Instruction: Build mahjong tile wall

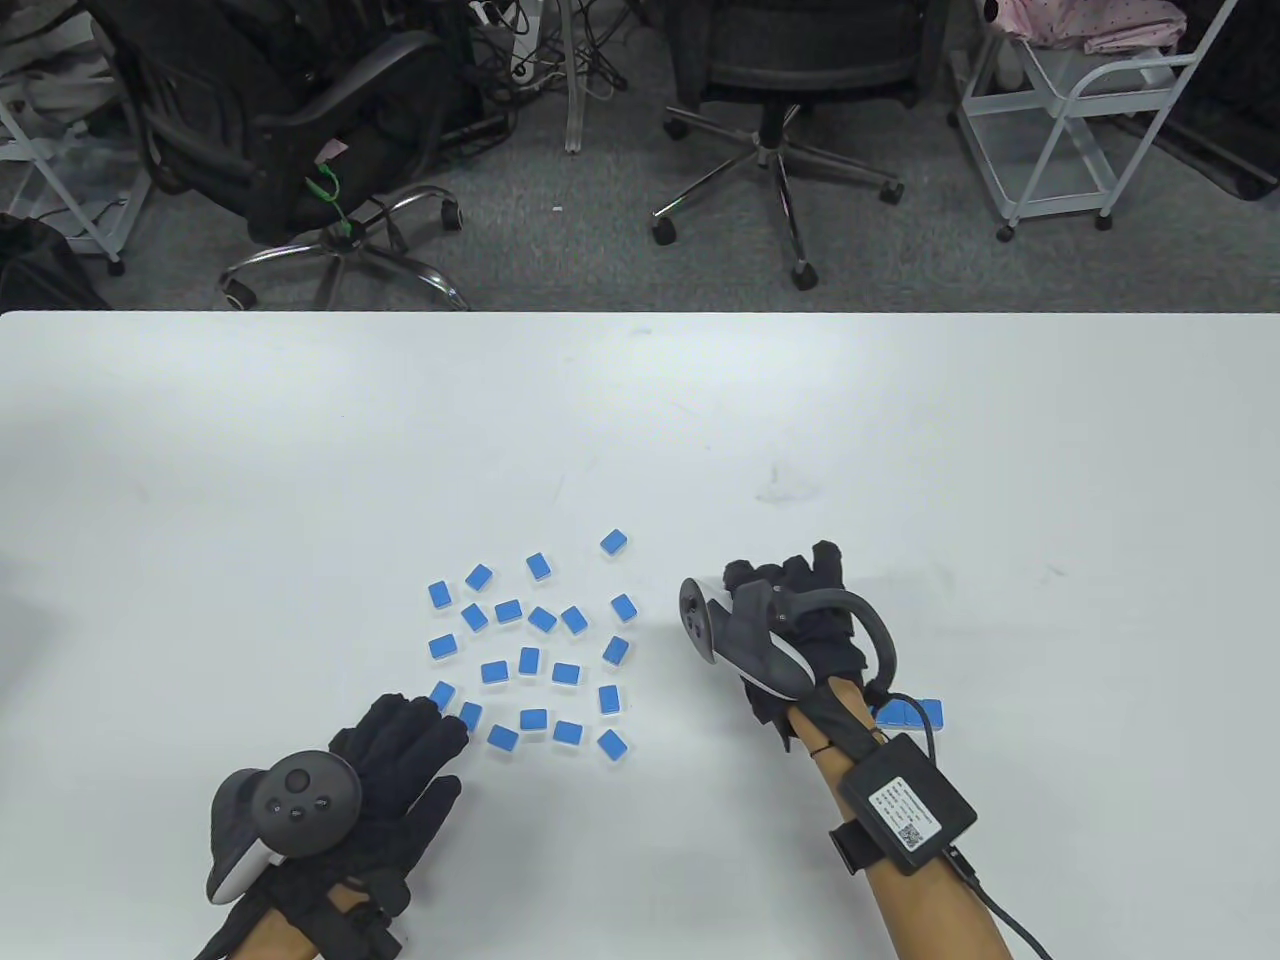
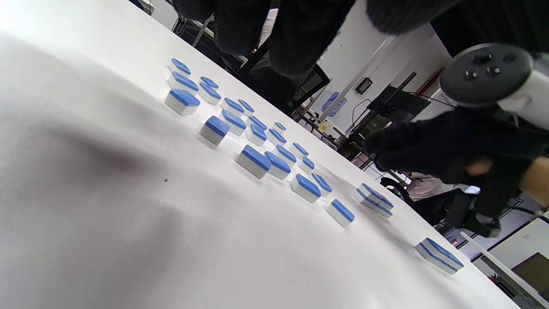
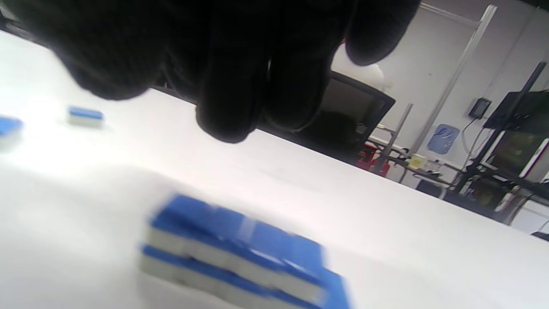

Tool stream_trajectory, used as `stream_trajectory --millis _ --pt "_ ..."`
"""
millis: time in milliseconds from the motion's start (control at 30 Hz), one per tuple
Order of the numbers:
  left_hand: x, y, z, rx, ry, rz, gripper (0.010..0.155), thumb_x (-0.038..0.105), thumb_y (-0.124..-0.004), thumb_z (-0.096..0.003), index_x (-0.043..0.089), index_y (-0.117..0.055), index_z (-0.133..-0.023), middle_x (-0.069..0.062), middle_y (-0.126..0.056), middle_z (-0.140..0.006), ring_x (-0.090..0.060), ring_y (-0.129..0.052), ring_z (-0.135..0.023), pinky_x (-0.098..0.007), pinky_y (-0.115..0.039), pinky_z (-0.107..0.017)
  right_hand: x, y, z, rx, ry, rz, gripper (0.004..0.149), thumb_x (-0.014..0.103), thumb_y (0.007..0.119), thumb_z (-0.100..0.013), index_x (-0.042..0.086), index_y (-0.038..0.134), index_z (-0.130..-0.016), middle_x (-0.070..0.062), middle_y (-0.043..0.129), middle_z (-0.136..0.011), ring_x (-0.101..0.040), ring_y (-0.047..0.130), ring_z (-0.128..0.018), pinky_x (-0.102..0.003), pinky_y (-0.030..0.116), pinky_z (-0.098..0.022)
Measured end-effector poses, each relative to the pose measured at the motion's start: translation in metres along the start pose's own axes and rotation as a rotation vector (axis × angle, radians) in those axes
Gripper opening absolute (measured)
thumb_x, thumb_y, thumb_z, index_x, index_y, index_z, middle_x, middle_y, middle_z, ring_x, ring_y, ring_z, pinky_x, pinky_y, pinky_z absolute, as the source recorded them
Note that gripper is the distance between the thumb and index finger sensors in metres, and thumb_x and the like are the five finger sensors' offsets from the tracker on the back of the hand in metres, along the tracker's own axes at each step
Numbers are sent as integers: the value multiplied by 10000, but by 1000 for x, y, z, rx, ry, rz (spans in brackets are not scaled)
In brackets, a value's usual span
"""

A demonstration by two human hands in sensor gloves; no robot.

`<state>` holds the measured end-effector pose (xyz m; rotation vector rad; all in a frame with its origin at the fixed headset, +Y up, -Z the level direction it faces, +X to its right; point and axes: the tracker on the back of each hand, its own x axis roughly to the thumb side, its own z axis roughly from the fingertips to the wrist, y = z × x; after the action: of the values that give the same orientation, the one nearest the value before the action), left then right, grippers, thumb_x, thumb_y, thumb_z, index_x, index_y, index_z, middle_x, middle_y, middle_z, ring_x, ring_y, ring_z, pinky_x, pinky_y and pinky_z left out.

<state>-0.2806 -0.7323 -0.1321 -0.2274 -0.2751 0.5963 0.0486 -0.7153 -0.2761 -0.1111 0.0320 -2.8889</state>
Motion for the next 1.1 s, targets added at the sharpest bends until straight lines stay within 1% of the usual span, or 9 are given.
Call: stream_trajectory --millis 133,200,300,467,533,733,800,1000,1100 --pt "0 0 0 3 -1 -2 662 590 -557 -511 295 -580 -1104 -43 -434 -1214 -344 -277 -1138 -650 -246 -774 34 -15 -22 17 5 -16 554 497 784 -349 287 770 -862 42 963 -765 -256 888 -802 -566 584 -740" --pt "-1 0 0 4 4 1 663 589 -557 -511 295 -577 -1105 -43 -433 -1214 -345 -276 -1138 -651 -245 -774 51 -19 -36 51 20 -4 557 516 773 -349 282 780 -855 42 976 -732 -247 921 -727 -546 607 -735" --pt "-2 1 1 7 10 6 663 589 -557 -511 295 -579 -1104 -43 -432 -1214 -345 -274 -1138 -651 -243 -774 79 -16 -58 113 78 3 557 536 756 -353 296 777 -856 48 970 -733 -241 916 -703 -525 598 -750" --pt "-2 2 1 10 6 2 663 589 -557 -511 293 -580 -1104 -44 -432 -1213 -345 -277 -1137 -650 -246 -774 111 5 -85 214 176 97 668 601 714 -345 412 562 -967 93 783 -979 -212 739 -944 -513 478 -825" --pt "-2 2 0 9 3 -2 663 589 -557 -511 294 -580 -1104 -43 -435 -1213 -344 -279 -1137 -651 -247 -774 116 9 -92 221 209 146 657 600 712 -352 454 535 -967 105 752 -1006 -203 709 -972 -512 454 -836" --pt "-3 3 -4 7 3 -3 664 589 -557 -511 293 -580 -1104 -43 -433 -1213 -345 -277 -1137 -650 -247 -773 121 18 -98 235 219 150 502 508 801 -364 452 708 -854 144 867 -890 -174 784 -914 -504 500 -819" --pt "-3 4 -5 5 3 -2 664 589 -558 -511 291 -582 -1104 -47 -434 -1213 -346 -278 -1137 -651 -247 -773 120 18 -96 184 210 136 476 483 826 -356 444 744 -824 149 899 -851 -158 817 -885 -492 525 -811" --pt "-2 4 -4 6 5 -2 665 589 -557 -511 291 -580 -1105 -44 -434 -1213 -344 -279 -1137 -651 -246 -774 111 14 -87 212 157 101 457 476 898 -321 427 790 -763 139 940 -793 -167 855 -844 -501 572 -786" --pt "-2 4 -3 8 6 -2 663 589 -557 -510 294 -580 -1104 -44 -435 -1213 -347 -279 -1137 -651 -246 -774 97 8 -75 177 86 71 464 484 924 -284 433 809 -731 154 956 -769 -155 880 -818 -499 603 -770"
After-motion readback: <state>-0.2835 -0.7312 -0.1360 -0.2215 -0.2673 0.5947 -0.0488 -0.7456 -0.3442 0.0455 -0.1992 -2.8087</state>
